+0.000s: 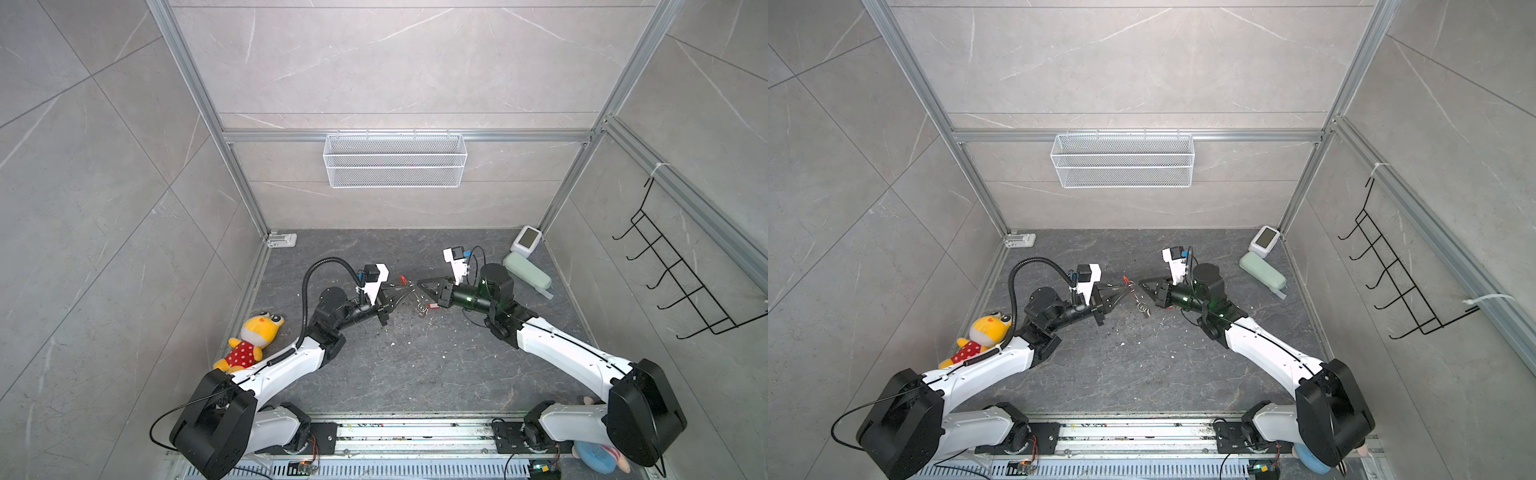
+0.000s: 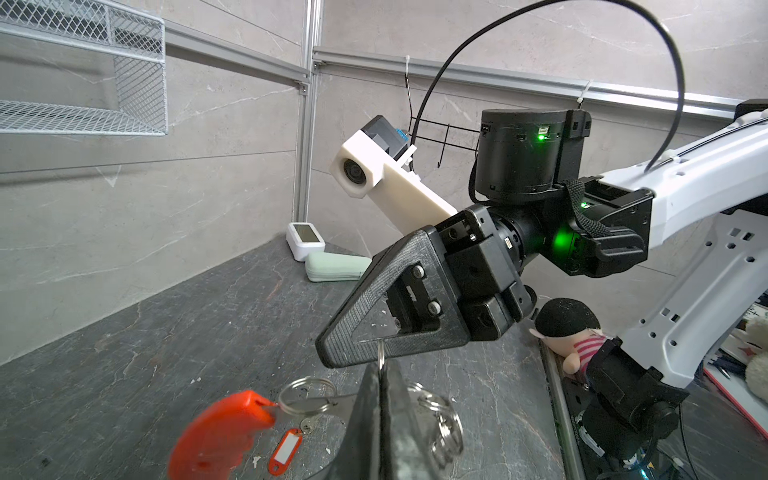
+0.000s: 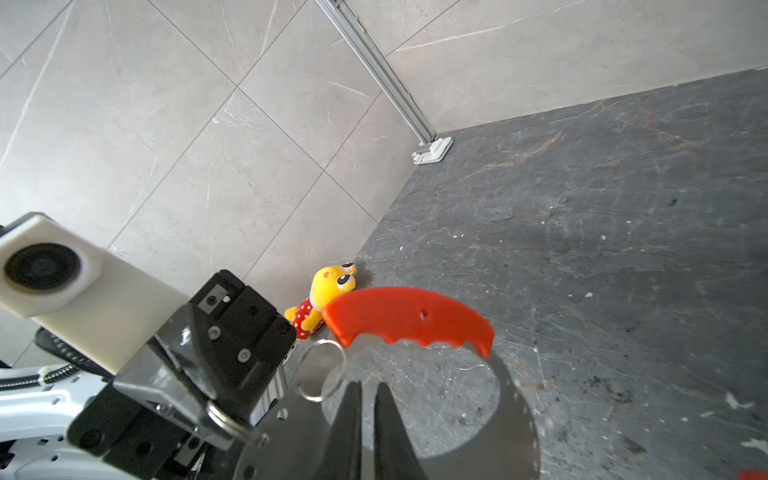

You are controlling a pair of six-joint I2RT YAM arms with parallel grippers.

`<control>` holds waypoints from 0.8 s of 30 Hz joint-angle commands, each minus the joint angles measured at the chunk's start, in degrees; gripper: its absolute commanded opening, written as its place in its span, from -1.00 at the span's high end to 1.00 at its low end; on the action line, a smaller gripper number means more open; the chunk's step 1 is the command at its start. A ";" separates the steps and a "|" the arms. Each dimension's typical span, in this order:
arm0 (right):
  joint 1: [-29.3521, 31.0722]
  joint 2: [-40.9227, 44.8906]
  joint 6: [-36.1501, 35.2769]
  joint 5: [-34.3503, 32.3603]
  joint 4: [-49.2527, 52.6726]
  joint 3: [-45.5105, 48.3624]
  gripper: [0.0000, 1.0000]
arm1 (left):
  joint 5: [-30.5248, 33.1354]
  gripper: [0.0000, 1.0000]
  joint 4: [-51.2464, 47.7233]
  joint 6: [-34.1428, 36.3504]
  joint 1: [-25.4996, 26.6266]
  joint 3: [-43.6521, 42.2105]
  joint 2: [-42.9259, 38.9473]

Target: Put the keys on the keyring

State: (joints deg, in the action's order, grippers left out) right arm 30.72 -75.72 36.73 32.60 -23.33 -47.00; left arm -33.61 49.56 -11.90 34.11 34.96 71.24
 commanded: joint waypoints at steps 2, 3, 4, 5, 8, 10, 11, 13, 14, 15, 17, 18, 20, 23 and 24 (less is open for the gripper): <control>1.99 -1.57 2.06 0.98 -4.04 0.64 0.77 | -0.69 1.00 5.63 1.09 -0.09 1.69 0.59; 2.21 -1.81 2.10 0.89 -4.16 0.58 0.77 | -0.61 1.00 5.63 0.89 -0.01 1.85 0.93; 2.45 -2.18 2.14 0.89 -4.26 0.41 0.77 | -0.51 1.00 5.63 0.68 -0.02 1.91 1.14; 2.68 -2.56 2.28 0.84 -4.34 0.19 0.77 | -0.33 1.00 5.72 0.37 -0.04 2.08 1.43; 3.20 -3.52 2.95 1.39 -5.03 0.05 0.77 | -0.24 1.00 5.43 0.06 -0.09 2.48 1.79; 3.21 -3.44 2.70 1.33 -4.58 0.05 0.77 | -0.23 1.00 4.79 0.05 -0.02 2.78 1.80; 3.16 -3.02 1.79 1.04 -3.51 -0.17 0.76 | -0.42 1.00 4.24 0.11 -0.08 2.96 1.79; 3.27 -1.51 -1.79 -1.06 1.48 -1.00 0.75 | -0.52 1.00 1.93 0.46 -0.18 3.55 1.49; 3.13 -0.45 -4.34 -3.08 4.97 -1.63 0.73 | -0.50 1.00 -0.16 0.92 -0.24 4.15 1.23; 3.01 0.58 -6.88 -5.94 8.45 -2.19 0.67 | -0.68 1.00 -2.75 1.72 -0.29 5.01 0.95; 2.86 2.03 -10.92 -14.49 14.72 -3.33 0.62 | -1.20 1.00 -6.95 3.86 -0.49 6.48 0.73; 2.83 2.03 -12.86 -19.93 17.27 -4.09 0.62 | -2.00 1.00 -8.36 5.13 -0.80 7.06 0.72; 2.47 1.08 -19.25 -23.63 17.23 -4.35 0.55 | -3.42 1.00 -9.69 6.76 -1.53 7.70 1.00; -0.93 0.16 -20.52 -15.75 21.17 -8.15 0.16 | -7.43 1.00 -10.46 7.70 -3.57 8.68 2.07; -2.56 -0.84 -21.00 -9.23 22.91 -10.40 0.13 | -9.55 1.00 -11.04 7.61 -4.75 9.39 2.59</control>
State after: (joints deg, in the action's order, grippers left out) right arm 31.00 -75.64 21.32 17.74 -6.52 -52.23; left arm -37.15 38.52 -7.16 31.40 41.17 73.52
